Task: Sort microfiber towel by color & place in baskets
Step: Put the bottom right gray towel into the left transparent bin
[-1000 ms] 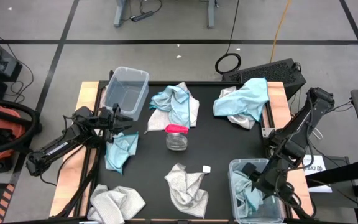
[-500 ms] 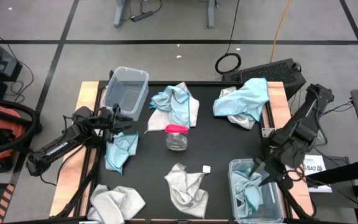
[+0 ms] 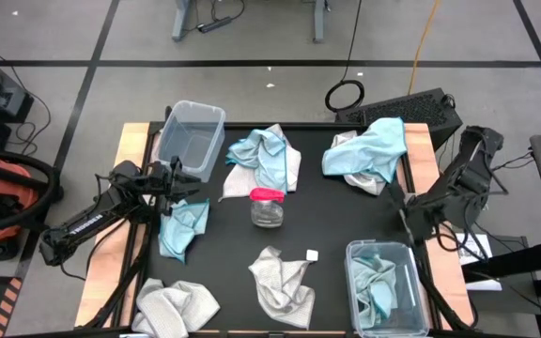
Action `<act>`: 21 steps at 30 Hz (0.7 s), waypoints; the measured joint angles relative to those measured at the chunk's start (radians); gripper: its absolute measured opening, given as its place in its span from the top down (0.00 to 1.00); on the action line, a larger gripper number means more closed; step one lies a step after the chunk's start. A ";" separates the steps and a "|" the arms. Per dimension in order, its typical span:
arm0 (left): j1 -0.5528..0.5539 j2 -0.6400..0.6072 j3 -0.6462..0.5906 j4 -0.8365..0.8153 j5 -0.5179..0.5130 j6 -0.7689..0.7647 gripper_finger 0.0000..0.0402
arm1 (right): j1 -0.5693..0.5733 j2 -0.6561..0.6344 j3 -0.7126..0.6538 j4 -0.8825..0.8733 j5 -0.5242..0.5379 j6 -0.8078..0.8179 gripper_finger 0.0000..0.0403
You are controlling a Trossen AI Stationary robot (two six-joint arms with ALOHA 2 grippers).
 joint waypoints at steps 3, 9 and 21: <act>0.000 0.000 0.000 0.000 0.000 0.000 0.60 | -0.022 -0.014 0.000 0.002 0.107 -0.026 0.46; 0.000 0.000 0.000 0.000 0.000 0.000 0.60 | -0.089 -0.029 0.000 0.004 0.345 -0.059 0.46; 0.000 0.000 0.000 0.000 0.000 0.000 0.60 | -0.266 -0.054 0.000 0.031 0.384 -0.003 0.46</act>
